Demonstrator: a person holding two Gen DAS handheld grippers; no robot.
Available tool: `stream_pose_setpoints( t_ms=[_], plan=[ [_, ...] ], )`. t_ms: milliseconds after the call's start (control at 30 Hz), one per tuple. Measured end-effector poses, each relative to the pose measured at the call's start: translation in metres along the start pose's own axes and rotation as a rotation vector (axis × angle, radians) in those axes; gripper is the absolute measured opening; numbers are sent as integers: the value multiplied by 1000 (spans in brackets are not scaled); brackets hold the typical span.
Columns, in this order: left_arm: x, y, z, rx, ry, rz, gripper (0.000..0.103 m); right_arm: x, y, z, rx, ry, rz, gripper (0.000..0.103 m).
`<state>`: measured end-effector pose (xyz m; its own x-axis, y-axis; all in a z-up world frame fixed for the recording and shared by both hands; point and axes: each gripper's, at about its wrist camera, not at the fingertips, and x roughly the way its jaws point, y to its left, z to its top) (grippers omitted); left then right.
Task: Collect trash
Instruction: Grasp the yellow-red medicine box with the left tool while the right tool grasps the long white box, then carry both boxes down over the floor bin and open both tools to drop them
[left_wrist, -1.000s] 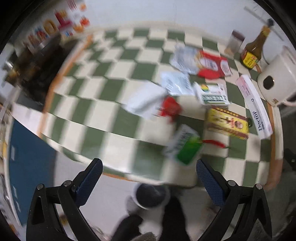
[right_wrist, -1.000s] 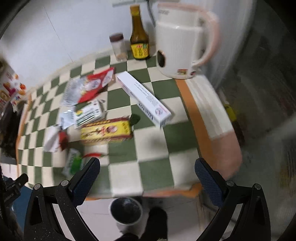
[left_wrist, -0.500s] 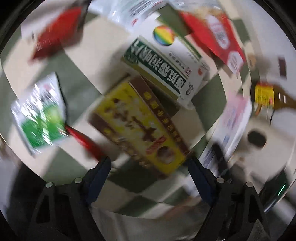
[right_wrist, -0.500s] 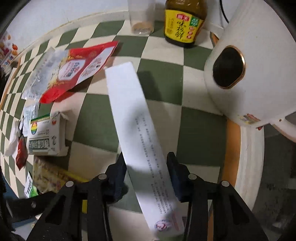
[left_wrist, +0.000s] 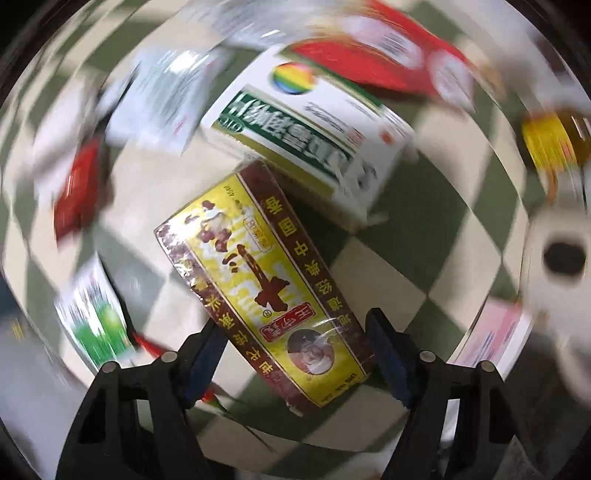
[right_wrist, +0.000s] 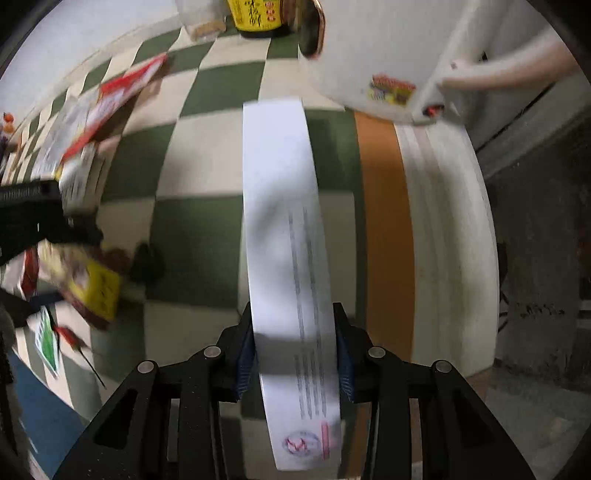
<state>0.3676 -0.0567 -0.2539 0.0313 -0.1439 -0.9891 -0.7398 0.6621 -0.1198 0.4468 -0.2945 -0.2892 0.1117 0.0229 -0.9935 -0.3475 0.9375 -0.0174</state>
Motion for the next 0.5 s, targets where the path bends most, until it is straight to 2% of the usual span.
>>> stream_pose_setpoints(
  t_ms=[100,133,200,267,333,400,467,500],
  plan=[
    [-8,-29,-8,275,-27,75,71,2,-3,-10,6,15,16,40],
    [-14,-42,-16,399,-35,118,72,3,-4,-12,11,20,22,40],
    [-18,-50,-24,482,-46,172,75,5,-6,-16,31,29,47,41],
    [-19,-51,-19,418,-33,163,74,8,-7,-18,49,34,68,46],
    [-8,-34,-18,254,13,83,75,10,-10,-19,74,31,85,52],
    [-20,-32,-12,147,-39,51,75,9,-10,-10,88,-3,94,53],
    [-30,-33,-16,112,-80,59,55,6,-8,-3,76,-52,98,53],
    [-33,-33,-18,136,-97,65,55,5,-4,0,59,-79,78,50]
  ],
)
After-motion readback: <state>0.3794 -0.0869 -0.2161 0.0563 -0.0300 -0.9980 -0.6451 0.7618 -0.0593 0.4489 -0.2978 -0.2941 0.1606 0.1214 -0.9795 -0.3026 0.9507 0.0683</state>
